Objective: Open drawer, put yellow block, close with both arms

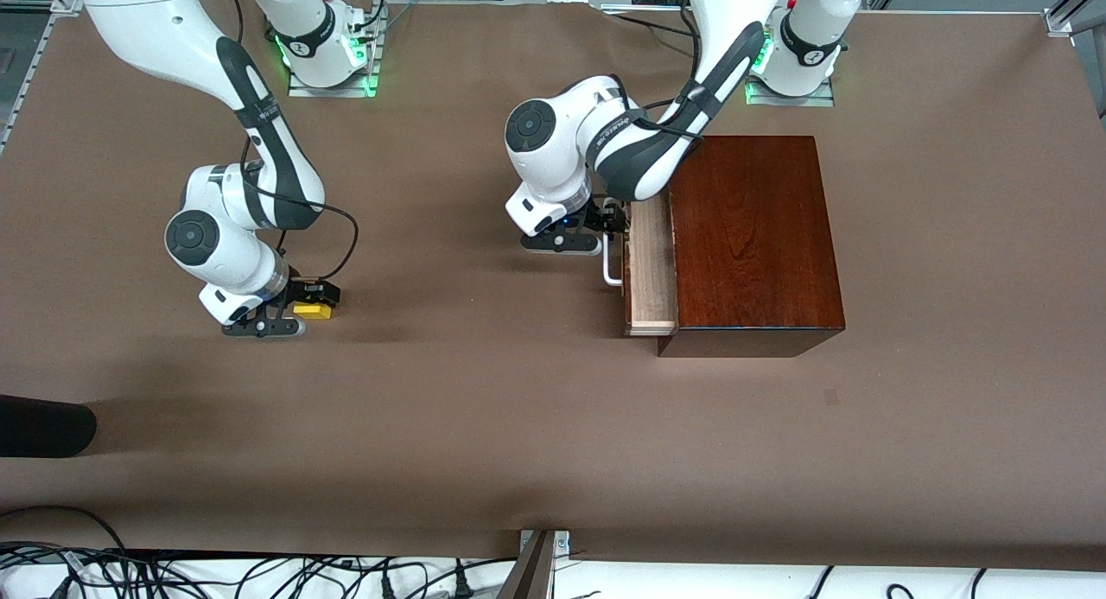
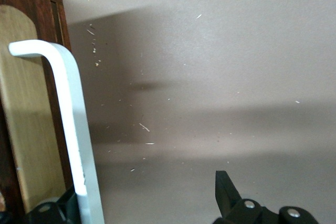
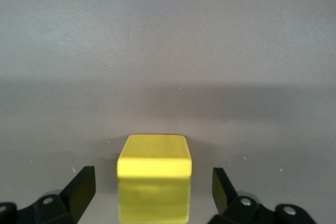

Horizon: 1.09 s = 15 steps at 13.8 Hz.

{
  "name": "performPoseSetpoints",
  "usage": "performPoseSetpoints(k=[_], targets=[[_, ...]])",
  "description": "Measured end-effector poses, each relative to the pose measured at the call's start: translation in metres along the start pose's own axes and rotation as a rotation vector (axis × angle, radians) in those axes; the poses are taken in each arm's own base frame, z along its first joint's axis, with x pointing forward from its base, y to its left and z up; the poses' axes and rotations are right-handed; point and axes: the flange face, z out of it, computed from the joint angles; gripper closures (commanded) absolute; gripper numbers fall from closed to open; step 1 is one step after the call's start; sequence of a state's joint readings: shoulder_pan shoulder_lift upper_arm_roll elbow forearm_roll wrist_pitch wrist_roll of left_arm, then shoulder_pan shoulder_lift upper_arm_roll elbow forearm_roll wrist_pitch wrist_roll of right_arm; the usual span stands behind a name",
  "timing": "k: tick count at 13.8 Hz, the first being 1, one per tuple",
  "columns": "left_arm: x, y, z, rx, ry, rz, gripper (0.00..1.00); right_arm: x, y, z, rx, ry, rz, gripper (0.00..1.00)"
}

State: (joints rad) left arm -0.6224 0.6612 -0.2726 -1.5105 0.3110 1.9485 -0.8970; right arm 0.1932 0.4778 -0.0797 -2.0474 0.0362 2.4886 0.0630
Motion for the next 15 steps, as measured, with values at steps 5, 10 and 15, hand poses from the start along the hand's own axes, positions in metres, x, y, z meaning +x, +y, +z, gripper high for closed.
performPoseSetpoints(k=[5, 10, 15], targets=[[0.000, 0.006, -0.005, -0.015, 0.011, -0.001, 0.00, -0.001, 0.003, 0.006, -0.001, -0.008, 0.005, 0.88], [0.003, 0.012, -0.021, -0.058, 0.033, -0.018, 0.00, 0.006, 0.003, -0.015, 0.004, 0.013, -0.012, 1.00], [0.017, -0.001, -0.060, -0.023, 0.018, -0.013, 0.00, 0.021, 0.000, -0.094, 0.016, 0.046, -0.065, 1.00]])
